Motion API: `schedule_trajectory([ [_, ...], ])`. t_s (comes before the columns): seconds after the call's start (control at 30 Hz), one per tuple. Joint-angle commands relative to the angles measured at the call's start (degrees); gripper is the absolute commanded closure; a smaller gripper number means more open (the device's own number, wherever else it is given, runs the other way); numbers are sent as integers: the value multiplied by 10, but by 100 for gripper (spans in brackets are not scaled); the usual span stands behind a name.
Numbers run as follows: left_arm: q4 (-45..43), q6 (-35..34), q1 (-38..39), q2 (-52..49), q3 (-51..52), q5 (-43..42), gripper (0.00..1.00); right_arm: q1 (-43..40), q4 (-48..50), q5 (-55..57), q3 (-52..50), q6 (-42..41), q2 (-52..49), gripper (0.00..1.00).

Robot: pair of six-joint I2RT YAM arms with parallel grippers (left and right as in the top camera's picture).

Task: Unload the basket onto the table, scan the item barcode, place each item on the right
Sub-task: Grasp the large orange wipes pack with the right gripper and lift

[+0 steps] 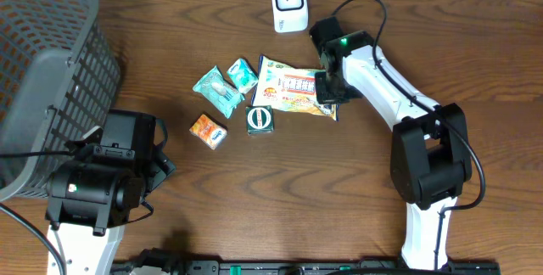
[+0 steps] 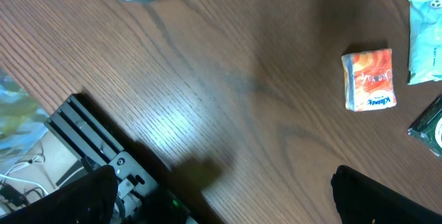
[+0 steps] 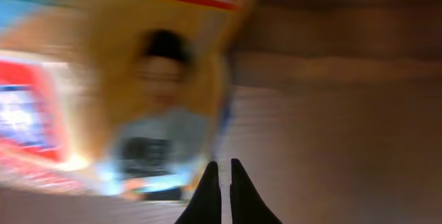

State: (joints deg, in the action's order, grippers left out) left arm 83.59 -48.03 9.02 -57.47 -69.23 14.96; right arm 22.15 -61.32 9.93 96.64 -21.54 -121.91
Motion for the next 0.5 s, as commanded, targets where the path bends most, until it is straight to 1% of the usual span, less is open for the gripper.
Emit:
schedule_trajectory([
  [0.0, 2, -5, -2, 3, -11, 9, 2, -8, -19, 70, 8, -50, 6, 99],
  [0.13, 2, -5, -2, 3, -11, 9, 2, -9, -27, 25, 12, -50, 33, 99],
  [0.23, 2, -5, -2, 3, -11, 10, 3, -7, -24, -33, 23, -45, 68, 99],
  [0.37, 2, -5, -2, 3, -11, 9, 3, -6, 29, -132, 24, -30, 115, 99],
  [0.47, 2, -5, -2, 3, -11, 10, 3, 3, 80, -178, 24, -30, 122, 99],
])
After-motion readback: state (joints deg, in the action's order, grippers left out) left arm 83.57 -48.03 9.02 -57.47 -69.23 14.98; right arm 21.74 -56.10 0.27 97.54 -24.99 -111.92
